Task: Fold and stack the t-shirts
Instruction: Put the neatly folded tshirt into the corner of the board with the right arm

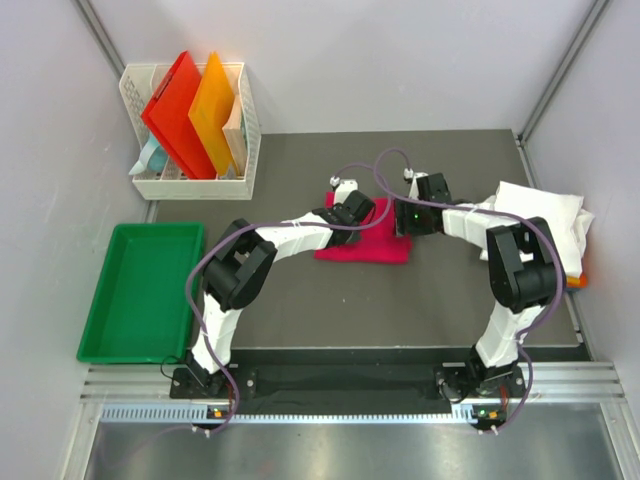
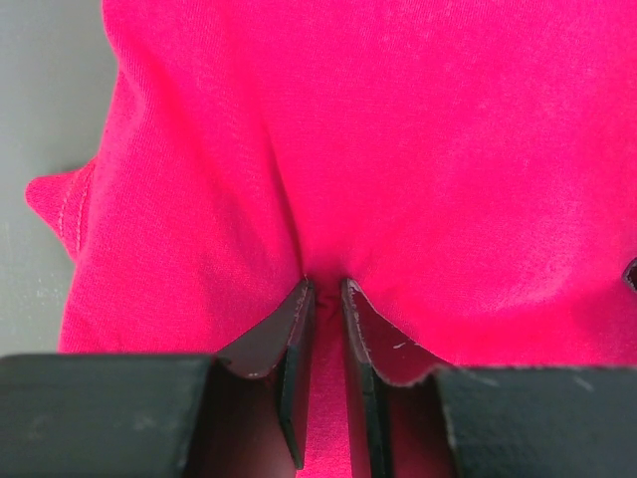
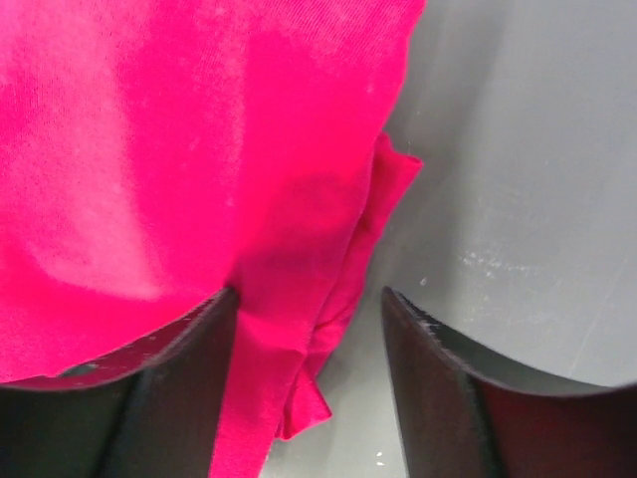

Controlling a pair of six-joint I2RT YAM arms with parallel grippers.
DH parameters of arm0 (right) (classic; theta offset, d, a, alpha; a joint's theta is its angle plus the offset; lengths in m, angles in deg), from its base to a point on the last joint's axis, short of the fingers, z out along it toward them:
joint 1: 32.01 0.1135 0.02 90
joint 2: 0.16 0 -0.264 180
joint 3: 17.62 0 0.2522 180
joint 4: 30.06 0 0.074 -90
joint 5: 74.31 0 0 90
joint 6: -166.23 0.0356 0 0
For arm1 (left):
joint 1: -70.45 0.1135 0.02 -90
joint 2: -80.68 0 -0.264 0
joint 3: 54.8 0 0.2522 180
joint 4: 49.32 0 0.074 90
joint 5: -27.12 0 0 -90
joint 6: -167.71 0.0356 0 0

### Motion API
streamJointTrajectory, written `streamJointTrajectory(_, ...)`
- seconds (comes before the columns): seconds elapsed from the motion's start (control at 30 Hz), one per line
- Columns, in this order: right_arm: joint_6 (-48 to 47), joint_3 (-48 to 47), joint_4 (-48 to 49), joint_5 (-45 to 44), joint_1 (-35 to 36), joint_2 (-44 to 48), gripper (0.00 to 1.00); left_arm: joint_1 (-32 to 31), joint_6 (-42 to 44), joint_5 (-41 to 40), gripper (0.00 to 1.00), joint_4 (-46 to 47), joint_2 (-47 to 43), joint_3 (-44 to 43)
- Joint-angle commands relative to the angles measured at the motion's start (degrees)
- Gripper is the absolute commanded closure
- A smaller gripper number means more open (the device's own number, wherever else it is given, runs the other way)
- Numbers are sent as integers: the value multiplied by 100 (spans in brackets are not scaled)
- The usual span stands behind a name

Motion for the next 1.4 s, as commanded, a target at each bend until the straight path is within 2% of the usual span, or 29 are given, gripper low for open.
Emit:
streamJointTrajectory(0.0, 166, 45, -570, 73, 152, -177, 42, -56, -45, 143, 77, -434, -39, 146)
streamJointTrajectory(0.53, 201, 45, -781, 169, 337, -212, 44, -91, -98, 152, 78, -451, -21, 181)
streamJointTrajectory(0.63, 183, 89, -763, 230, 363, -264, 51, -91, -107, 134, 78, -469, -39, 181)
streamJointTrajectory(0.73, 201, 46, -781, 274, 363, -300, 64, -91, -98, 99, 78, -487, -47, 207)
streamJointTrajectory(0.77, 201, 37, -789, 275, 363, -309, 75, -91, -98, 99, 78, -487, -56, 224)
streamJointTrajectory(0.83, 218, 19, -824, 266, 363, -309, 86, -100, -107, 99, 79, -487, -39, 225)
streamJointTrajectory(0.87, 210, 19, -816, 257, 363, -300, 98, -91, -107, 99, 79, -487, -39, 233)
streamJointTrajectory(1.07, 61, 54, -746, 134, 372, 16, 100, -91, -115, 116, 76, -469, -65, 216)
streamJointTrajectory(1.1, 26, 37, -719, 91, 372, 147, 100, -100, -107, 90, 71, -443, -100, 216)
streamJointTrajectory(1.13, -53, -24, -719, -6, 372, 218, 100, -108, -89, 64, 60, -408, -205, 225)
streamJointTrajectory(1.17, -89, -42, -736, -67, 363, 280, 100, -108, -63, 20, 32, -338, -284, 312)
streamJointTrajectory(1.23, -238, -60, -693, -243, 363, 464, 100, -135, -36, -85, 5, -92, -495, 444)
streamJointTrajectory(1.27, -291, -51, -684, -261, 355, 526, 100, -135, -19, -94, 1, -4, -722, 549)
streamJointTrajectory(1.37, -431, -16, -693, -358, 346, 684, 100, -135, -1, -182, 1, 137, -1093, 681)
